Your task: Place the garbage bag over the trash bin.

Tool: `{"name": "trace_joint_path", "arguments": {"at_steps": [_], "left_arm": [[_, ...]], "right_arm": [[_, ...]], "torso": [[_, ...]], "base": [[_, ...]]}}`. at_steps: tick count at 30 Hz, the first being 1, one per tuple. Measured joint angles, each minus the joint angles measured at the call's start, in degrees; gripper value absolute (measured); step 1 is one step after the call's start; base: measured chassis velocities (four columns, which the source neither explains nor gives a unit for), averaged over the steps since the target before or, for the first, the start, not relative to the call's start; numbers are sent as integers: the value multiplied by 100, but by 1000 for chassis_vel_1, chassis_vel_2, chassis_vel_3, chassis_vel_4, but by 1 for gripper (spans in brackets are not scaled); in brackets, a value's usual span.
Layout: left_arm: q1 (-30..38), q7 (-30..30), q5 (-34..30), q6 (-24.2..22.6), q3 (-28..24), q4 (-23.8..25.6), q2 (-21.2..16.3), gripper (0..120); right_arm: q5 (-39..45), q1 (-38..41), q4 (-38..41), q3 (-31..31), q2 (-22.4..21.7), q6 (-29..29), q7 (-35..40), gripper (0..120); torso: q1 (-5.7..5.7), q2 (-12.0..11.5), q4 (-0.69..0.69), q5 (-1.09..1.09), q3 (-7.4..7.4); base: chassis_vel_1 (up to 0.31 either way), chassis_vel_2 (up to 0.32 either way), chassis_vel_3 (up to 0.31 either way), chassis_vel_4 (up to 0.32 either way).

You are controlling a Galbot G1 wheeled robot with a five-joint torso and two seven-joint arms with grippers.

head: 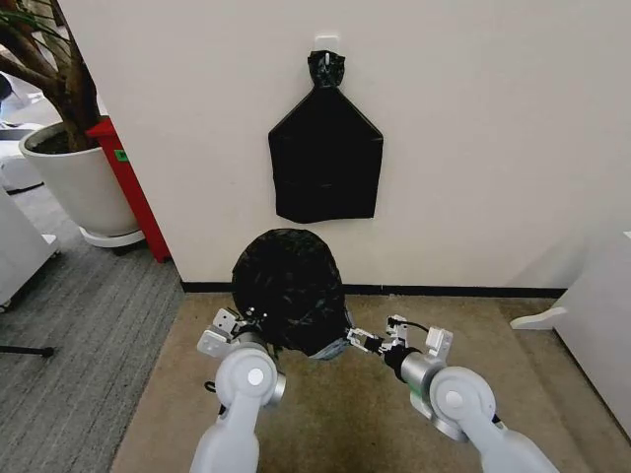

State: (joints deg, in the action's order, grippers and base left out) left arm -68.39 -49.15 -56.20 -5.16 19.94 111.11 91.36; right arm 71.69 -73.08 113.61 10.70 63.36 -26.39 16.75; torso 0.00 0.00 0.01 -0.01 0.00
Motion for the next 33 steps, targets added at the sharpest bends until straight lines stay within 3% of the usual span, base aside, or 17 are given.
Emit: {"name": "trace_joint_path", "arguments": {"at_steps": [8,12,26,33], "left_arm": [[75,7,9,16,22,-89,16,0],[54,11,10,14,9,-86,12,0],[-79,13,59,10,-86,-76,24,0],[-183,17,86,7,-151,40,72,0]], "right_arm": [[-90,-478,20,20,69,691,-1115,100],[-217,-479,-73,43,97,884,-1325,100],[-50,-372,444,47,161,1289,-1117,100],[-931,-290,159,-54,151,1098,-782,100]], "torso": [[0,0,-1,0,0],[0,0,-1,1,0],[0,0,-1,0,0],[0,0,-1,1,0]], "base": [[0,0,0,0],[0,0,0,0],[0,0,0,0],[0,0,0,0]]}}
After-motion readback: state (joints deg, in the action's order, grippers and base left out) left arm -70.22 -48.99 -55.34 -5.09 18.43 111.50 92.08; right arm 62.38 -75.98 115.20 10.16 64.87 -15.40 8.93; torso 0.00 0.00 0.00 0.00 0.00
